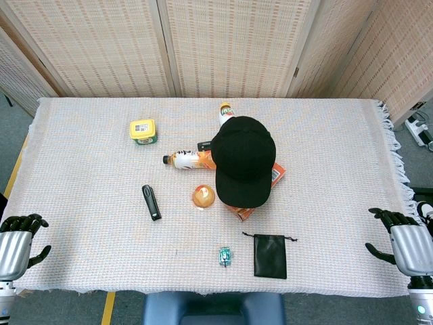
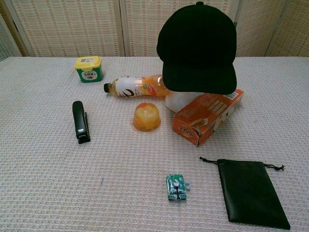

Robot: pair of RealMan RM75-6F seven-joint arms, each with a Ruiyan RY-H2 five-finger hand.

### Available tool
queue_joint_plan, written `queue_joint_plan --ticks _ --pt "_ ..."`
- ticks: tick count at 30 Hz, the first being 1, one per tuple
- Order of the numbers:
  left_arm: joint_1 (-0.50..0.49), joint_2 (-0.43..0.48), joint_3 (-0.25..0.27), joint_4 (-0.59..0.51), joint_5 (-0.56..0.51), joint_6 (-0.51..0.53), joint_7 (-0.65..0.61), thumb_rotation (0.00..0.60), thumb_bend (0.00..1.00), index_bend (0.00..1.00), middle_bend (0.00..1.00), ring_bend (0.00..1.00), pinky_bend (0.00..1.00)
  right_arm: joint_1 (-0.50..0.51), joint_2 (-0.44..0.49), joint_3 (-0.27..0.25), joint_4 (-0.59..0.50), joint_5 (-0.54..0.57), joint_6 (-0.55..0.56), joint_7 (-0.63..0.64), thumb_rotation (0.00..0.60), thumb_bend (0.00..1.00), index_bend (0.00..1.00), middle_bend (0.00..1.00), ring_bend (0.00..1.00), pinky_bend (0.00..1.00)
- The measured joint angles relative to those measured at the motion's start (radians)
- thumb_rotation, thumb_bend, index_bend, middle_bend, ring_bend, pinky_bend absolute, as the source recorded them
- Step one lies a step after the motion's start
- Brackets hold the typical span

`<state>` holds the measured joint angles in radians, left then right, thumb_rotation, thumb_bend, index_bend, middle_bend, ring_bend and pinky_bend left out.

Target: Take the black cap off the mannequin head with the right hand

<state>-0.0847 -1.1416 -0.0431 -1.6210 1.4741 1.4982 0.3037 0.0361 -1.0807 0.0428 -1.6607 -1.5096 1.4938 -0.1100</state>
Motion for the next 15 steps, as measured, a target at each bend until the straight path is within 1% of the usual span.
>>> queue_joint_plan --ticks 6,15 --pt "-0.001 -0.002 0.004 0.001 -0.011 -0.013 0.003 0.6 0.24 0.44 0.35 0.32 0.27 0.007 -0.001 0.0 -0.005 -0.001 -0.009 -0.011 0.6 0.09 0.26 0.36 0.34 0.43" --pt "0.013 0.009 0.008 -0.008 -0.006 0.01 -0.006 0.6 0.24 0.44 0.35 0.32 0.27 0.018 -0.007 -0.004 0.008 -0.019 -0.022 0.007 0.6 0.09 0.26 0.37 0.34 0.43"
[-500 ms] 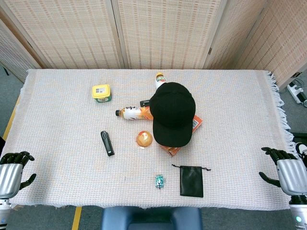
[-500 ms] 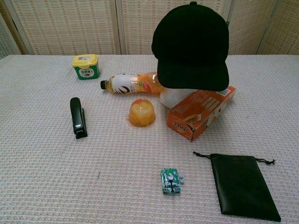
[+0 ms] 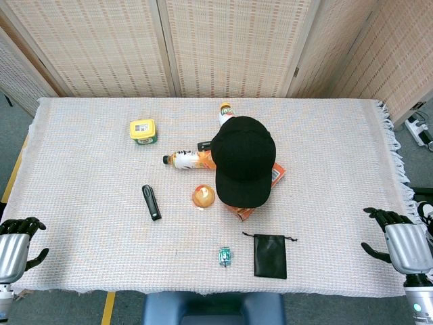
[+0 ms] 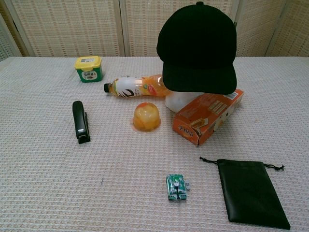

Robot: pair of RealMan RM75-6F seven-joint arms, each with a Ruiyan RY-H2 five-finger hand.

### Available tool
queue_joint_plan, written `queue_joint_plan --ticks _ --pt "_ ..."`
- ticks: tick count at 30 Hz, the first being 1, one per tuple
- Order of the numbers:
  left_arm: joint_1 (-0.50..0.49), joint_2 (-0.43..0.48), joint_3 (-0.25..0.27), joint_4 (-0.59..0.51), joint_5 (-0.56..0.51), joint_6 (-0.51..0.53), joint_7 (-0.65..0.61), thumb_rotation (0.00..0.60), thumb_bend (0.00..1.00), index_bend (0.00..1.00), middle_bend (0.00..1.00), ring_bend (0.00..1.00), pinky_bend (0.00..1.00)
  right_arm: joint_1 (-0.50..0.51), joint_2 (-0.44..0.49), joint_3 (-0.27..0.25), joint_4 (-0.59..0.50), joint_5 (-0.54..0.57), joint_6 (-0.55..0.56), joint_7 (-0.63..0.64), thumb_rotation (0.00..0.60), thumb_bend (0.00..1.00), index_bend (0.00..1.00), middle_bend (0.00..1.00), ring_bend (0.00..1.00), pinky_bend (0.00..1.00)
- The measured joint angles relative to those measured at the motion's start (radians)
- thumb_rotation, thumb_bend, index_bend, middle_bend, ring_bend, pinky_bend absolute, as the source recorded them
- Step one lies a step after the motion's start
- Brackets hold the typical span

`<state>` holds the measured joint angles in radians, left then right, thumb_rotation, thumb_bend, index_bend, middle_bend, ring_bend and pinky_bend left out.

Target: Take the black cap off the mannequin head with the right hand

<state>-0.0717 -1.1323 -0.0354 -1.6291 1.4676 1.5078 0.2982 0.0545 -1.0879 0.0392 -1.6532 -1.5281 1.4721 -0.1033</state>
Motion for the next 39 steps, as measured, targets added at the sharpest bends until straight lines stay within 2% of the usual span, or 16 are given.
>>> queue_joint_plan --ticks 3,5,7,11,14,16,23,30,39 --pt "-0.001 0.0 0.001 -0.002 0.009 0.001 -0.001 0.6 0.25 0.44 0.34 0.32 0.27 0.019 -0.008 0.001 0.009 -0.019 -0.013 0.01 0.6 0.09 0.26 0.41 0.37 0.44" --pt "-0.001 0.001 0.002 -0.004 0.016 0.004 -0.002 0.6 0.25 0.44 0.34 0.32 0.27 0.033 -0.019 0.006 0.015 -0.038 -0.016 0.013 0.6 0.09 0.28 0.47 0.43 0.49" --pt "-0.001 0.003 0.001 -0.007 0.02 0.011 -0.006 0.6 0.25 0.44 0.34 0.31 0.27 0.055 -0.04 0.016 0.029 -0.061 -0.017 0.016 0.6 0.09 0.32 0.55 0.5 0.57" --pt "0.003 0.01 -0.001 -0.01 0.019 0.017 -0.011 0.6 0.24 0.44 0.34 0.31 0.27 0.109 -0.094 0.039 0.068 -0.104 -0.025 0.02 0.6 0.09 0.41 0.72 0.69 0.81" --pt "0.007 0.015 0.001 -0.016 0.023 0.022 -0.013 0.6 0.25 0.44 0.34 0.31 0.27 0.155 -0.145 0.059 0.108 -0.129 -0.035 0.028 0.6 0.07 0.46 0.87 0.84 0.95" --pt "0.009 0.018 0.001 -0.018 0.026 0.027 -0.016 0.6 0.25 0.44 0.34 0.31 0.27 0.188 -0.185 0.072 0.14 -0.141 -0.047 0.036 0.6 0.04 0.46 0.92 0.9 0.99" --pt "0.009 0.023 -0.002 -0.022 0.031 0.032 -0.014 0.6 0.25 0.44 0.34 0.31 0.27 0.282 -0.329 0.1 0.277 -0.18 -0.068 0.052 0.6 0.0 0.46 0.98 1.0 1.0" --pt "0.006 0.019 -0.003 -0.017 0.03 0.025 -0.015 0.6 0.25 0.44 0.34 0.31 0.27 0.356 -0.483 0.114 0.44 -0.215 -0.047 0.069 0.6 0.0 0.45 0.99 1.0 1.0" --pt "0.003 0.02 -0.009 -0.007 0.023 0.021 -0.032 0.6 0.25 0.45 0.34 0.31 0.27 0.442 -0.619 0.125 0.611 -0.24 -0.01 0.099 0.6 0.0 0.45 0.99 1.0 1.0"
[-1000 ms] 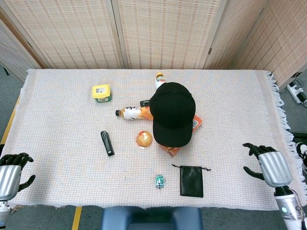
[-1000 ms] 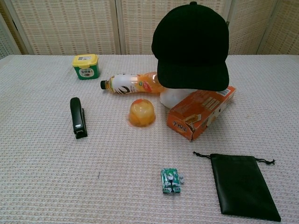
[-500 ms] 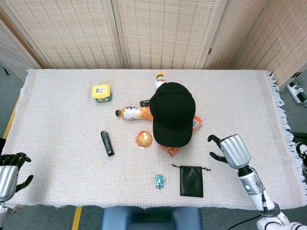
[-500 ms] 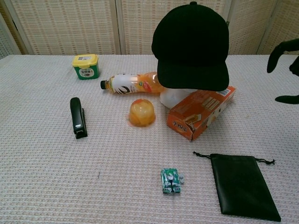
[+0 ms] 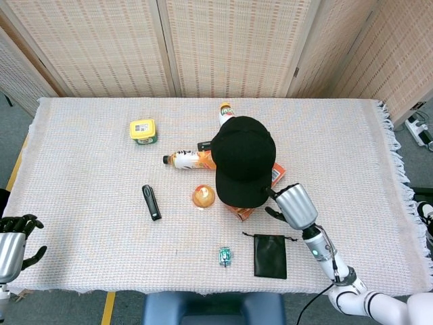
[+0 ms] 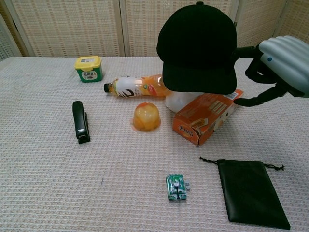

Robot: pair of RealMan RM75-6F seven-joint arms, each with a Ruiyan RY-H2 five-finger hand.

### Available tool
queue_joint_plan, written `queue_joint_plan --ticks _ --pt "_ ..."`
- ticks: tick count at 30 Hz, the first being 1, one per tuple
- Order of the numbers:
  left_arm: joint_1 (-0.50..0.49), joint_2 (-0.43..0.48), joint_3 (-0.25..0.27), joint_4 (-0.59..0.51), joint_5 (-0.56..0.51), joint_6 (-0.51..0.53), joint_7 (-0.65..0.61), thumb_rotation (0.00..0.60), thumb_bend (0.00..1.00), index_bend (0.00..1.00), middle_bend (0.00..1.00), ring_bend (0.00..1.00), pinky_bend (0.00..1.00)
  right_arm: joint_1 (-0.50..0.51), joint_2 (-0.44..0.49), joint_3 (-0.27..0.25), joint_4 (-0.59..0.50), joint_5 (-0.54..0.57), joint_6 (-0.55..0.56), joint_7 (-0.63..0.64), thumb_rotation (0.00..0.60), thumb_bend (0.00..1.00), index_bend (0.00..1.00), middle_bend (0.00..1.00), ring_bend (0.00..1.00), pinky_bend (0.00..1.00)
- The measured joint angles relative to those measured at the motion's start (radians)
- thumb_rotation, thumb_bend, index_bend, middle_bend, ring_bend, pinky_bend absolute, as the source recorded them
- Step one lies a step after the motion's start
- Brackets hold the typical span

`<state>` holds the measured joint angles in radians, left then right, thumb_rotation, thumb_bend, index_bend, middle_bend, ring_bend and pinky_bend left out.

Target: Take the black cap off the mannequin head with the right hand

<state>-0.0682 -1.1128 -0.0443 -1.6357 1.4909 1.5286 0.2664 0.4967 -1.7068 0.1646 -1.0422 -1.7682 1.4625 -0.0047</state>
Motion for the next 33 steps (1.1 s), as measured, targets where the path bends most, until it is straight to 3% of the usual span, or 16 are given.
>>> queue_joint_plan --ticks 16,21,27,33 --pt "-0.012 -0.003 -0.005 0.013 -0.009 -0.023 -0.036 0.6 0.25 0.46 0.34 0.31 0.27 0.076 -0.123 -0.022 0.235 -0.009 0.067 0.072 0.6 0.04 0.44 0.99 1.0 1.0" --pt "-0.014 0.001 -0.006 0.01 -0.006 -0.023 -0.042 0.6 0.25 0.46 0.34 0.31 0.26 0.093 -0.154 -0.032 0.305 -0.007 0.096 0.108 0.6 0.26 0.47 0.99 1.0 1.0" --pt "-0.014 0.007 -0.003 0.003 -0.002 -0.023 -0.05 0.6 0.25 0.45 0.33 0.31 0.25 0.102 -0.166 -0.037 0.338 0.005 0.132 0.14 0.6 0.58 0.64 0.99 1.0 1.0" --pt "-0.015 0.013 -0.003 -0.003 0.001 -0.023 -0.054 0.6 0.25 0.44 0.33 0.31 0.25 0.098 -0.151 -0.035 0.313 0.025 0.158 0.163 0.6 0.78 0.75 1.0 1.0 1.0"
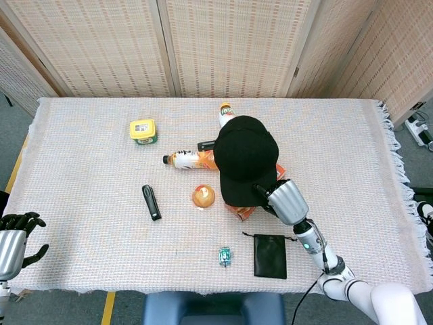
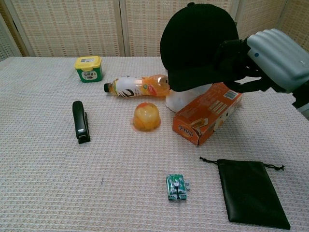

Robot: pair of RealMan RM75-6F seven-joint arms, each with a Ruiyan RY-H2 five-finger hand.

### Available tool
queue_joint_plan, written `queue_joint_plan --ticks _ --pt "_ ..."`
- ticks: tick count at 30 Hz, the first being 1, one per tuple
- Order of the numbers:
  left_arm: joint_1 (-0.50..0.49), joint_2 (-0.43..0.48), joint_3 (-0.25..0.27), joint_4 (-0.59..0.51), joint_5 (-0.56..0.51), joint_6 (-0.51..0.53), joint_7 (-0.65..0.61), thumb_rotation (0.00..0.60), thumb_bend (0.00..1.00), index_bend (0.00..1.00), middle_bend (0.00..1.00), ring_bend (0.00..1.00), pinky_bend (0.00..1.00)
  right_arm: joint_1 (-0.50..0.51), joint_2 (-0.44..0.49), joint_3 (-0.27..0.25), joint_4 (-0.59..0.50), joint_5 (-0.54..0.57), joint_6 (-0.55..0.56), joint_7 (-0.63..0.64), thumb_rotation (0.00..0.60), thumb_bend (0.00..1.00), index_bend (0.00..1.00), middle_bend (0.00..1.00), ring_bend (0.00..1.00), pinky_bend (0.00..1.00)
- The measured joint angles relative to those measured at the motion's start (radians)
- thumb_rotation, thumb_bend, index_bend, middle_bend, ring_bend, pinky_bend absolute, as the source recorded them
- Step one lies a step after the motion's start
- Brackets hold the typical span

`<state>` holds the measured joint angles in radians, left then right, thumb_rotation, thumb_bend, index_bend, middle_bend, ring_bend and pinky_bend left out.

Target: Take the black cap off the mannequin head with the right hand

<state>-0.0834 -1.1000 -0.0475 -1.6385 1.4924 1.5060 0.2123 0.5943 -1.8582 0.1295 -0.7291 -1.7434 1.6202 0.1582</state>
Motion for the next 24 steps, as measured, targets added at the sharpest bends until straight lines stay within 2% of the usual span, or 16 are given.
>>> queue_joint_plan --ticks 10,18,24 --pt "-0.004 0.001 0.003 -0.003 0.008 -0.003 0.003 0.6 0.25 0.44 0.33 0.31 0.24 0.005 0.044 0.031 -0.101 0.039 0.005 -0.005 0.6 0.87 0.82 1.0 1.0 1.0" --pt "-0.01 -0.001 0.007 -0.005 0.005 -0.019 0.016 0.6 0.25 0.43 0.33 0.31 0.24 0.033 0.102 0.137 -0.279 0.137 -0.034 -0.052 0.6 0.9 0.83 1.0 1.0 1.0" --pt "-0.012 0.006 0.011 -0.011 0.001 -0.029 0.018 0.6 0.25 0.43 0.32 0.3 0.24 0.053 0.138 0.19 -0.34 0.198 -0.075 -0.095 0.6 0.91 0.84 1.0 1.0 1.0"
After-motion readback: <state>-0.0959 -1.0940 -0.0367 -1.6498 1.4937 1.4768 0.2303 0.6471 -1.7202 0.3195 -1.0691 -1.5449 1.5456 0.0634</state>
